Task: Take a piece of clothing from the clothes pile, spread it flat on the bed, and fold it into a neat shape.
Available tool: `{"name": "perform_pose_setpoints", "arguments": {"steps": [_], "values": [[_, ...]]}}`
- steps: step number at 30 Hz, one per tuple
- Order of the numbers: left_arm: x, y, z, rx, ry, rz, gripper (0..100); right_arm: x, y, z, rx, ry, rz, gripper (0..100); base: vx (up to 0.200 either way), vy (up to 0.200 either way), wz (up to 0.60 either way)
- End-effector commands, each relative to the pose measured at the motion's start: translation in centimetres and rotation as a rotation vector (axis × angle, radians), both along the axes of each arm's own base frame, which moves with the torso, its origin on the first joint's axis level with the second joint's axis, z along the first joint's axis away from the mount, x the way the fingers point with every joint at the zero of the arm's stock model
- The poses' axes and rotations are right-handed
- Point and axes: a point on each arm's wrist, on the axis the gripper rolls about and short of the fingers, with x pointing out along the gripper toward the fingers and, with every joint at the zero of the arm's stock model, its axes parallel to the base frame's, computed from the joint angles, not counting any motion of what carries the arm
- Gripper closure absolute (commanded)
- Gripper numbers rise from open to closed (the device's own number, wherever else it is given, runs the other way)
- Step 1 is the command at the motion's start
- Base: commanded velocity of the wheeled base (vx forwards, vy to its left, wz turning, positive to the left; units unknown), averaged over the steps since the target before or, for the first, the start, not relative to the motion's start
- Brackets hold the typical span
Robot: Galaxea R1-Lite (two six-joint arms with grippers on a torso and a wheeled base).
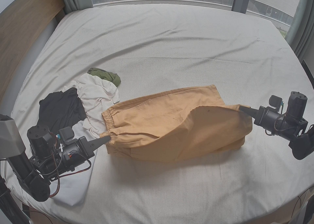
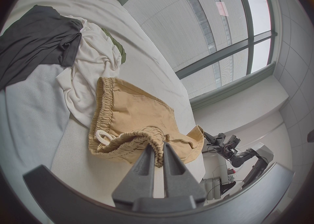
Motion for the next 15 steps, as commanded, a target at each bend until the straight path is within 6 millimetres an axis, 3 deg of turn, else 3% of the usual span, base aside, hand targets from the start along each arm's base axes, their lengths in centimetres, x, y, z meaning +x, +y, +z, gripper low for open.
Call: {"name": "perform_pose_setpoints", "arguments": {"steps": [1, 15], "values": [[0.5, 0.0, 0.0, -0.006, -0.006, 0.015, 100, 1.0, 0.1, 0.6, 0.005, -0.029, 0.000, 100, 0.000, 0.000, 0.00], [1.5, 0.1, 0.4, -0.007, -0.036, 0.092, 100, 3.7, 0.6, 2.2, 0.017, -0.066, 0.007, 100, 0.000, 0.000, 0.00]]}}
